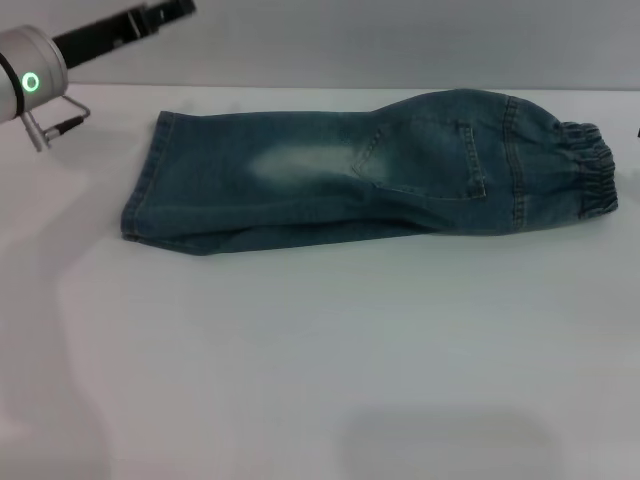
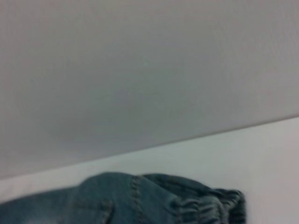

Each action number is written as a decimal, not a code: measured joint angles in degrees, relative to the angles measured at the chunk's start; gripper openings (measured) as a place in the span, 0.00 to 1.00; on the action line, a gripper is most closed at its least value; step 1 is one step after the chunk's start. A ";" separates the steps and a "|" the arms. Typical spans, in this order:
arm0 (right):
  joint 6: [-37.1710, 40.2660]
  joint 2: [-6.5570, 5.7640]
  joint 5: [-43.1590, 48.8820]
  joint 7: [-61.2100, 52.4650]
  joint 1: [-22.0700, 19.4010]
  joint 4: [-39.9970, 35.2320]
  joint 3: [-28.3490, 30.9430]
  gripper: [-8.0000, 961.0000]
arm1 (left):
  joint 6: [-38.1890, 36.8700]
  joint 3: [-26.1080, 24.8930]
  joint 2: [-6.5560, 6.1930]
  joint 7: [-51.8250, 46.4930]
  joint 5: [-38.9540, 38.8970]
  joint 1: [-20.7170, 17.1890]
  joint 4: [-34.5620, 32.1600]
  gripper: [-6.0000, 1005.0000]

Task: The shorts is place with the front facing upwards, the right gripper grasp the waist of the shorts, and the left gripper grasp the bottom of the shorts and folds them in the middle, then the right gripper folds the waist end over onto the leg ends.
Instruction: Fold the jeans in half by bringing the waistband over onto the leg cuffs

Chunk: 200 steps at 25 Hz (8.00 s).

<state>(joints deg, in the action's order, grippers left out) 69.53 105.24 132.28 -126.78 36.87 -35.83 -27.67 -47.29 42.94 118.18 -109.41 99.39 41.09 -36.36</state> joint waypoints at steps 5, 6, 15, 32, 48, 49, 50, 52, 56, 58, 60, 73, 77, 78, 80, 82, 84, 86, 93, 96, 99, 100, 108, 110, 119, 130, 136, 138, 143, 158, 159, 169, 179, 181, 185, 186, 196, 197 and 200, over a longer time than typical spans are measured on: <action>1.60 -0.67 6.29 -1.79 2.83 -0.39 -0.05 0.47 | -3.13 0.31 0.28 24.01 -22.17 -0.57 7.00 0.83; 1.85 -0.72 6.67 -1.89 3.16 -0.41 -0.08 0.47 | -3.13 0.31 0.28 24.01 -22.17 -0.57 7.00 0.83; 2.06 -0.98 7.43 -2.91 3.62 -0.46 -0.05 0.47 | -17.85 0.33 0.29 57.80 -50.16 -0.80 20.02 0.83; -2.63 0.61 7.54 -0.23 3.77 2.95 -1.37 0.47 | -24.86 -0.10 0.56 65.67 -52.25 -0.68 23.30 0.83; -7.28 2.81 3.50 3.94 4.06 5.22 -4.37 0.47 | -25.13 -0.14 0.62 65.82 -52.88 0.24 24.91 0.83; -6.77 2.83 2.53 4.34 4.11 5.31 -4.41 0.47 | -25.13 -0.14 0.62 65.82 -52.90 0.24 25.00 0.83; -6.23 2.85 1.93 4.58 4.23 5.38 -4.44 0.47 | -25.12 -0.14 0.63 65.82 -52.90 0.23 25.06 0.83; -5.42 2.87 1.41 4.89 4.51 5.44 -4.48 0.47 | -25.10 -0.14 0.64 65.82 -52.90 0.24 25.07 0.83; -4.93 2.98 1.47 5.06 4.81 5.86 -4.57 0.47 | -25.12 -0.14 0.65 65.82 -53.29 0.23 25.13 0.83; -4.89 3.01 1.54 5.09 4.82 6.08 -4.85 0.47 | -25.12 -0.14 0.65 65.83 -53.50 0.21 25.16 0.83; -4.85 3.02 1.57 5.07 4.75 6.20 -5.40 0.47 | -25.12 -0.14 0.65 65.83 -53.54 0.21 25.17 0.83; -3.44 2.05 3.12 4.44 3.77 4.77 -6.69 0.47 | -25.00 -0.14 0.64 65.82 -53.68 0.25 25.89 0.83; -1.72 1.86 4.35 4.08 3.83 2.97 -6.65 0.47 | -24.90 -0.14 0.64 65.82 -53.70 0.29 26.37 0.83; -1.22 1.79 4.95 3.94 3.94 2.63 -6.57 0.47 | -24.92 -0.14 0.64 65.82 -53.70 0.29 26.55 0.83; -0.48 1.65 6.23 3.61 4.19 2.24 -6.46 0.47 | -24.96 -0.14 0.64 65.82 -53.70 0.30 26.64 0.83; 0.13 1.49 7.83 2.90 4.41 1.76 -6.58 0.47 | -24.98 -0.14 0.64 65.82 -53.70 0.31 26.64 0.83; 0.55 1.44 9.39 2.40 4.55 1.37 -6.66 0.47 | -24.99 -0.14 0.64 65.82 -53.69 0.31 26.64 0.83; 0.61 1.43 10.12 2.34 4.59 1.28 -6.68 0.47 | -25.01 -0.14 0.64 65.82 -53.69 0.30 26.64 0.83; -1.05 1.47 11.17 2.33 4.18 1.12 -6.45 0.47 | -25.04 -0.14 0.64 65.82 -53.68 0.33 26.62 0.83; -1.40 1.50 10.91 2.47 4.23 1.06 -6.10 0.47 | -25.05 -0.14 0.64 65.82 -53.68 0.34 26.66 0.83; -2.06 1.52 10.91 2.55 4.41 1.02 -6.20 0.47 | -25.08 -0.14 0.64 65.82 -53.92 0.39 26.68 0.83; -2.52 1.57 10.91 2.57 4.41 1.02 -6.35 0.47 | -25.08 -0.14 0.64 65.82 -53.92 0.39 26.68 0.83; -5.43 2.70 11.00 3.99 4.57 1.56 -6.71 0.47 | -25.88 -0.14 0.64 65.82 -54.30 0.45 26.69 0.83; -6.07 3.11 10.99 4.61 4.62 1.60 -6.71 0.47 | -26.39 -0.14 0.64 65.82 -54.31 0.35 27.08 0.83; -8.98 4.91 11.21 5.82 4.68 1.78 -7.48 0.47 | -26.77 -0.14 0.64 65.37 -54.30 0.35 27.42 0.83; -12.63 5.67 11.24 5.92 4.23 3.07 -11.23 0.43 | -27.15 -0.18 0.55 65.17 -55.47 0.02 27.34 0.83; -12.40 6.63 10.86 6.83 4.79 2.95 -11.27 0.40 | -27.16 0.03 0.57 65.13 -55.60 -0.05 27.57 0.83; -11.77 6.97 10.82 7.14 5.16 2.67 -11.26 0.39 | -27.16 0.04 0.58 65.12 -55.62 -0.05 27.75 0.83; -10.37 7.10 10.68 7.23 5.68 2.60 -11.26 0.37 | -27.16 0.03 0.61 65.12 -55.62 -0.07 28.13 0.83; -8.99 7.75 8.03 9.59 6.15 1.81 -11.36 0.31 | -26.81 -0.23 0.64 65.71 -55.62 -0.15 28.89 0.83; -9.05 7.82 7.89 9.96 6.15 1.81 -11.50 0.30 | -26.75 -0.23 0.64 65.73 -55.62 -0.16 28.89 0.83; -7.79 7.86 7.81 11.12 6.61 1.36 -11.88 0.04 | -24.78 0.14 0.64 69.38 -55.62 -0.21 28.97 0.83; 6.81 6.87 7.73 6.68 7.15 -6.47 -11.26 0.03 | -21.95 1.96 0.64 77.04 -55.21 -0.33 29.37 0.83; 9.81 6.63 7.68 5.20 7.16 -8.91 -11.20 0.03 | -21.66 2.86 0.67 79.02 -55.19 -0.38 29.90 0.83; 16.32 5.57 5.30 3.91 7.20 -11.95 -11.12 0.03 | -21.53 4.44 0.64 80.62 -55.18 -0.66 30.39 0.83; 17.81 5.15 4.41 3.81 7.26 -12.28 -11.12 0.03 | -21.48 4.74 0.65 80.62 -55.18 -0.72 30.39 0.83; 26.20 3.79 3.31 1.75 8.10 -16.34 -11.08 0.02 | -15.87 12.32 0.47 83.31 -55.17 -1.12 29.89 0.83; 27.00 3.76 3.30 1.55 8.19 -16.79 -11.08 0.02 | -15.67 13.13 0.50 83.42 -55.17 -1.15 29.89 0.83; 29.03 3.70 3.04 1.03 8.31 -18.36 -11.08 0.02 | -15.42 15.39 0.61 83.73 -55.17 -1.18 30.09 0.83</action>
<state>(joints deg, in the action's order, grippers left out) 98.56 108.95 135.31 -125.75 45.18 -54.18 -38.75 -62.71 58.33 118.78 -25.68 44.22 39.91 -6.27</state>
